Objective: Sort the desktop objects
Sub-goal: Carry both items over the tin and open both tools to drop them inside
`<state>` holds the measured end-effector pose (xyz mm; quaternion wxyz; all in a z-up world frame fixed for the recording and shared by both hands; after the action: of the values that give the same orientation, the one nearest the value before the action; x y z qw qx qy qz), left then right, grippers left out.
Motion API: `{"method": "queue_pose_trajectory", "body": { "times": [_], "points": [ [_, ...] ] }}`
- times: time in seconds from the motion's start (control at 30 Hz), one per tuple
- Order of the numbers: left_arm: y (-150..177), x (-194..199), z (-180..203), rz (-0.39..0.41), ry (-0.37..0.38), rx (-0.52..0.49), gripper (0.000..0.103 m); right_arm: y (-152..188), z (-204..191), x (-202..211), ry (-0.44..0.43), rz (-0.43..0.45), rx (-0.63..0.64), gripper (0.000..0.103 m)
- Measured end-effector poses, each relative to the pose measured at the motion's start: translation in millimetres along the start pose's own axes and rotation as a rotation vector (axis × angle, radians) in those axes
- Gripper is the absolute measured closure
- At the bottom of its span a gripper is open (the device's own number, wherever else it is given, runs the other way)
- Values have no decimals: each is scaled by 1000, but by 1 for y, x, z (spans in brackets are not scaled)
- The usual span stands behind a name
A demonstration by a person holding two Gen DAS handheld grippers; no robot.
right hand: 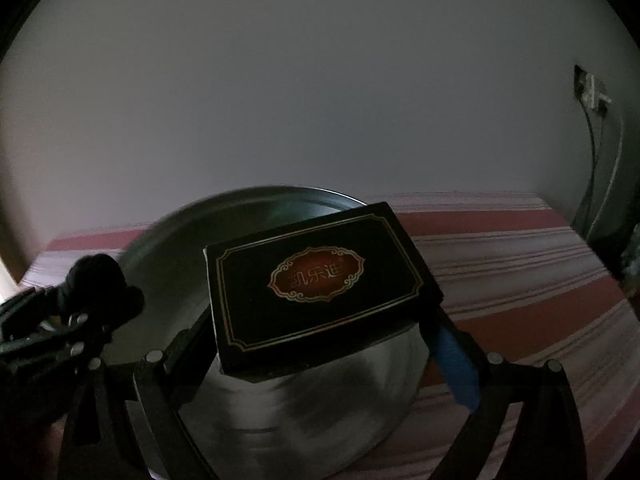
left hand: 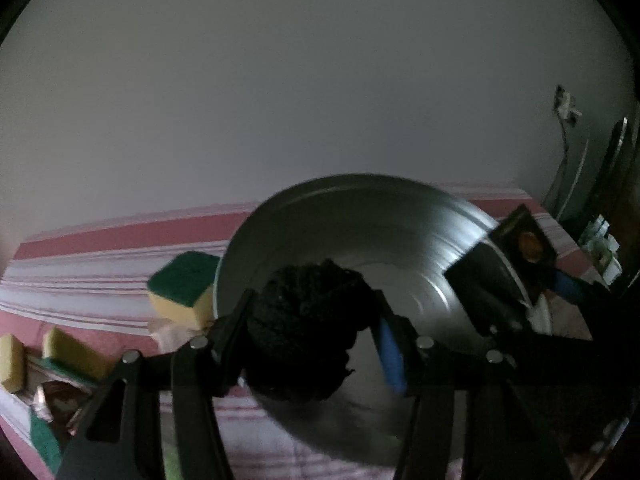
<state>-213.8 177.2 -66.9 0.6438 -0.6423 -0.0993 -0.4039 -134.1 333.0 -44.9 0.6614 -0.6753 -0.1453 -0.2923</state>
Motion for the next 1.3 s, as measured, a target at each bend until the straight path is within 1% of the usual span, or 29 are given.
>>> {"method": "queue_pose_trajectory", "body": {
  "times": [0.07,0.1,0.13,0.2,0.27,0.3,0.33,0.37,0.4,0.43,0.5,0.53,0.6,0.67,0.73,0.77,0.87,0.97,1.13,1.2,1.3],
  "points": [
    [-1,-6,-2,-1,5,20,43,2,-3,0,-15,9,4,4],
    [-1,-6,-3,3,5,26,40,4,-4,1,-21,14,6,4],
    [1,-5,-4,8,0,27,35,6,-6,1,-19,17,18,4],
    [2,1,-4,30,0,19,32,7,-7,3,-9,21,27,4],
    [3,7,-3,48,2,8,27,3,-9,3,-12,36,8,4],
    [3,12,-2,59,0,2,23,2,-8,5,-7,47,-7,4],
    [2,17,-4,81,-8,-3,16,-1,-4,9,-3,61,-28,4],
    [0,23,-6,110,-19,-8,11,-3,2,14,-8,81,-62,4],
    [-2,33,-8,151,-39,-11,3,-5,8,15,-17,92,-85,4],
    [-3,42,-10,189,-59,-12,2,-7,13,19,-29,107,-117,4],
    [-12,62,-20,278,-98,-20,1,-10,23,33,-33,160,-189,4],
    [-13,74,-24,315,-115,-24,0,-11,30,44,-32,216,-228,4],
    [-11,89,-32,367,-154,-25,0,-12,39,62,-54,325,-277,4],
    [-1,102,-41,409,-193,-19,0,-10,40,74,-62,388,-302,4],
    [6,104,-49,416,-223,-18,0,-10,42,66,-54,367,-287,4],
    [9,102,-49,408,-231,-20,0,-9,38,63,-56,339,-278,4],
    [23,103,-47,370,-246,-45,0,-4,31,55,-96,283,-288,4],
    [30,104,-43,359,-278,-80,0,1,21,57,-107,263,-289,4],
    [36,94,-40,331,-292,-106,0,9,3,61,-99,275,-234,4],
    [38,91,-39,325,-300,-115,0,9,-4,58,-86,283,-175,4],
    [39,90,-38,318,-306,-118,0,10,-20,65,-52,322,-67,4]
  ]
}}
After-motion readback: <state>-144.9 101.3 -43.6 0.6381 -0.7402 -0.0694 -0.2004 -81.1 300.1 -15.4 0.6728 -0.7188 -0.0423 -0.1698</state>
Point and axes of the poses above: each gripper's, at about its wrist camera, not at the fingertips, and x roughly against the way its jaws point, z to its right, y to its underside, the point moved 7 cm from there along -x, roughly the way its jaws point, and after that the axes turned 8 degrees about y, right-handed, at the moved point
